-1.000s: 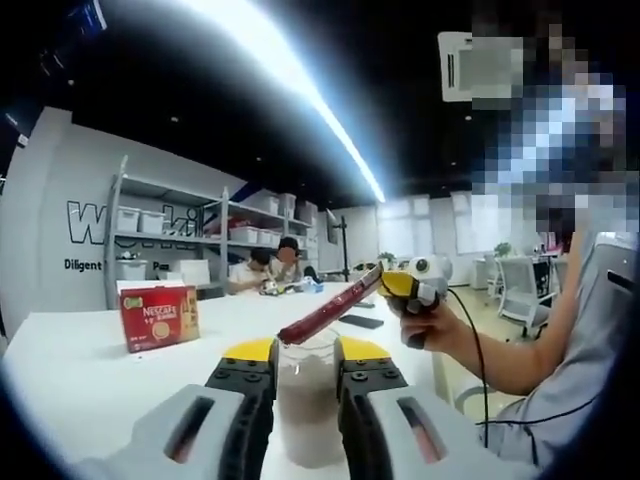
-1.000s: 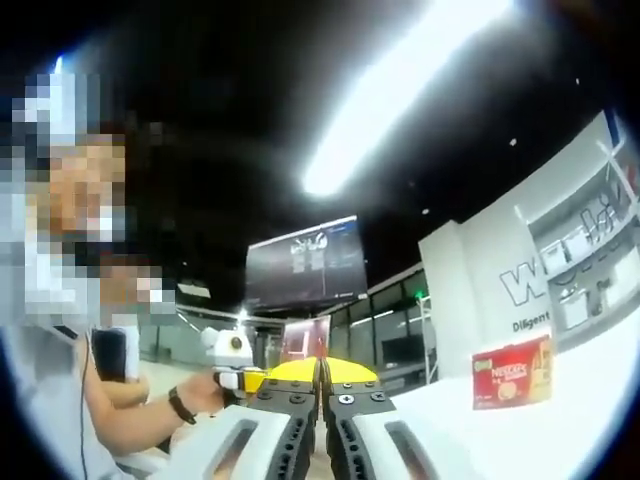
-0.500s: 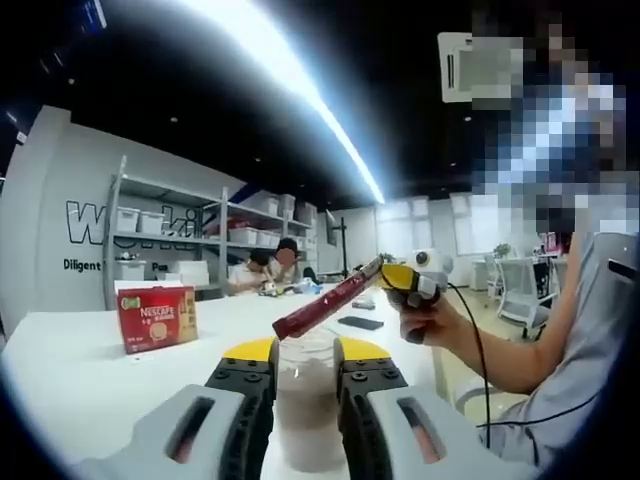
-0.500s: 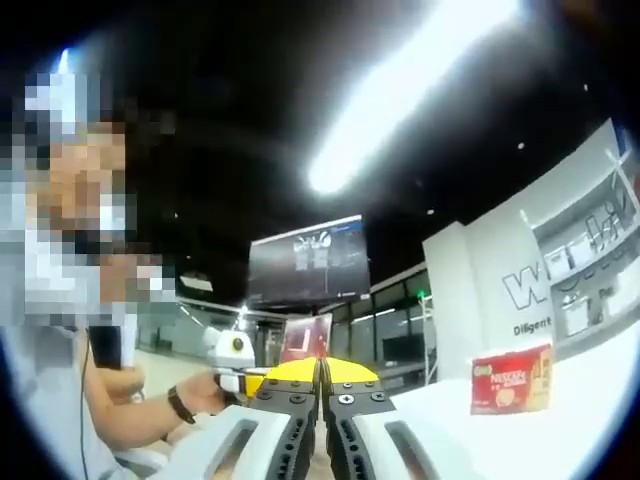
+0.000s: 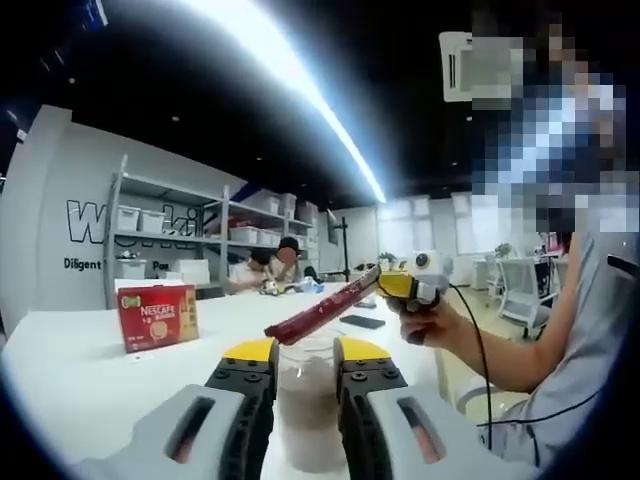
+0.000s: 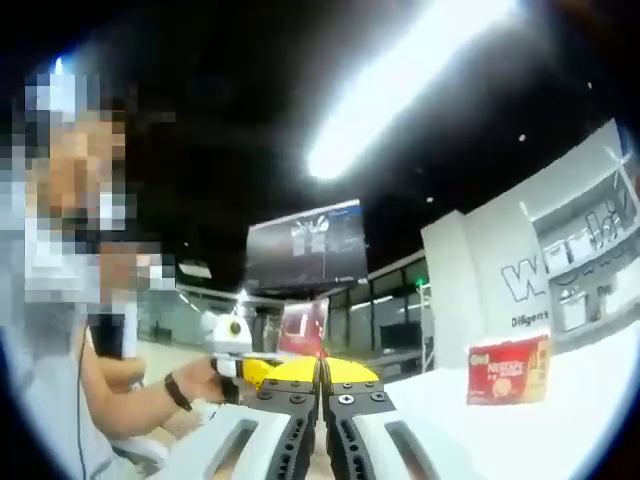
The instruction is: Tear open the coffee pouch, take out the coffee, and pour the coffee from the pouch into the cup
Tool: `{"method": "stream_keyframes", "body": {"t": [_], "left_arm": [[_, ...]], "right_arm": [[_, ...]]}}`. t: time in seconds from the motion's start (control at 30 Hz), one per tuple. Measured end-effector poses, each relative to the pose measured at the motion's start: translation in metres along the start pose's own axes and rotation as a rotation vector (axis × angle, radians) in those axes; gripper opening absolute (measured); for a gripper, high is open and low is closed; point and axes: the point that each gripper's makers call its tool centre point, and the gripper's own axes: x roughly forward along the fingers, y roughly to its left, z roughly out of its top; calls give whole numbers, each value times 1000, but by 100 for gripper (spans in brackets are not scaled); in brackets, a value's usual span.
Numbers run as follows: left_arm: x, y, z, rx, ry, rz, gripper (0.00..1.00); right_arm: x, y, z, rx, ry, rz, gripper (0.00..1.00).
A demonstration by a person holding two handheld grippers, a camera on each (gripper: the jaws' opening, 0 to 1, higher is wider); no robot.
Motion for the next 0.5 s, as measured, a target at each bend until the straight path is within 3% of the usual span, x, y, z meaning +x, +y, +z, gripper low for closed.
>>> {"method": "stream_keyframes", "body": {"t": [0.07, 0.1, 0.17, 0.3, 0.37, 0.4, 0.43, 0.5], "left_arm": [[-2, 1, 0, 1, 0, 1, 24], [-2, 1, 0, 1, 0, 2, 24], [-4, 2, 2, 0, -5, 3, 24], [-8, 3, 4, -3, -14, 7, 24], [-9, 3, 4, -2, -14, 7, 24], [-10, 4, 3, 0, -12, 10, 24], [-11, 4, 3, -1, -12, 11, 24], [-11, 5, 4, -2, -14, 12, 24]], "right_arm": [[-3, -1, 4, 11, -27, 0, 2], [-2, -2, 1, 7, -9, -8, 2], [-1, -7, -16, -39, 93, -41, 2], [-5, 0, 5, 12, -29, -1, 2], [-6, -2, 1, -8, 4, -16, 2], [-8, -6, -12, -39, 86, -40, 2], [-8, -6, -14, -49, 97, -43, 2], [-11, -1, 1, 4, 2, -15, 2]]}}
